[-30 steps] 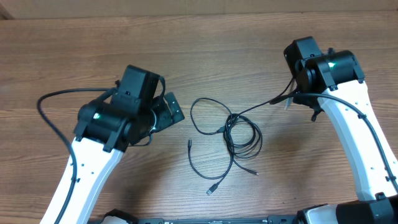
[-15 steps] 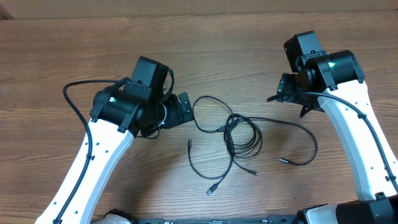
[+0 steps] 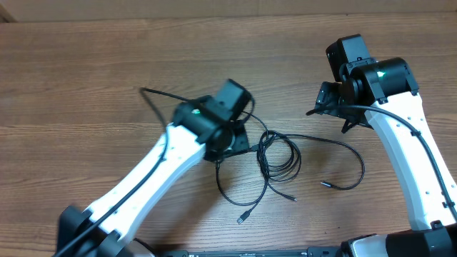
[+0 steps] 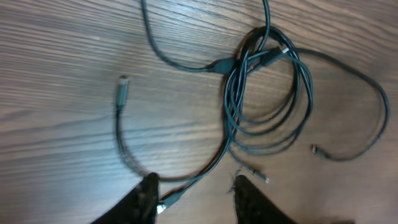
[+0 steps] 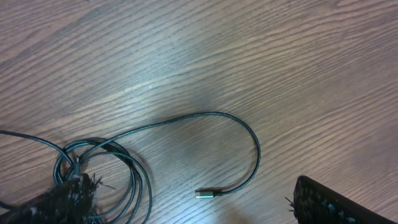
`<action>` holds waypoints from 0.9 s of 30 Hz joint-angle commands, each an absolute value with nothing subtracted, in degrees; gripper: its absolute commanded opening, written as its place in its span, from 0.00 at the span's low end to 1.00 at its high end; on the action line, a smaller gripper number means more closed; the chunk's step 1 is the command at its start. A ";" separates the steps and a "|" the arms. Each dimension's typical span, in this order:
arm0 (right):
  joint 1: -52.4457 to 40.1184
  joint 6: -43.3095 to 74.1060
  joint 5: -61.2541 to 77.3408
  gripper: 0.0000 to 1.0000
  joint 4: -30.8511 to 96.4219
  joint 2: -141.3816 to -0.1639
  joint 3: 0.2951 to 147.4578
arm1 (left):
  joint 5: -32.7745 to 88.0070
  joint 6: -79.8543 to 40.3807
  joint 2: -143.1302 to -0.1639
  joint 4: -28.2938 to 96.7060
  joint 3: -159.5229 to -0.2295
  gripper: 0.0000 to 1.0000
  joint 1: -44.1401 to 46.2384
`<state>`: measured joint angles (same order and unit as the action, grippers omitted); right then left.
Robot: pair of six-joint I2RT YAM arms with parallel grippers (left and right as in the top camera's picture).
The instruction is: Untangle cables
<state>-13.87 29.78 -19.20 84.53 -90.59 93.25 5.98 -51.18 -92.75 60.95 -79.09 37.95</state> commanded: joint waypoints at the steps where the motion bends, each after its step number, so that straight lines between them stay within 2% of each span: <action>1: -13.74 30.24 -18.96 1.00 83.88 -89.78 94.19 | 6.63 -54.94 -97.01 57.98 -78.46 0.30 39.35; 3: -13.74 30.24 -18.94 1.00 83.83 -89.78 94.19 | 9.21 -54.92 -99.77 55.16 -78.46 0.20 39.75; 4: -13.74 30.24 -18.94 1.00 83.85 -89.78 94.19 | 10.35 -54.92 -101.10 53.98 -78.46 0.18 39.79; 10: -13.76 30.24 -18.94 1.00 83.81 -89.78 94.19 | 13.17 -54.94 -107.00 50.87 -78.46 0.20 39.79; 16: -13.74 30.24 -18.94 1.00 83.07 -89.80 94.19 | 13.65 -54.92 -110.39 50.50 -78.46 0.31 39.79; 18: -13.76 30.24 -18.92 1.00 82.70 -89.80 94.17 | 13.80 -54.92 -111.11 50.48 -78.46 0.30 39.81; 22: -13.76 30.24 -18.90 1.00 82.35 -89.80 94.17 | 15.09 -54.92 -112.99 49.98 -78.46 0.23 39.90; 27: -13.76 30.24 -18.90 1.00 82.35 -89.80 94.17 | 15.11 -54.89 -115.18 48.56 -78.46 0.22 40.84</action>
<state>-13.87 29.80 -18.81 82.54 -90.59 93.25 14.37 -54.52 -113.38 48.99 -79.05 39.88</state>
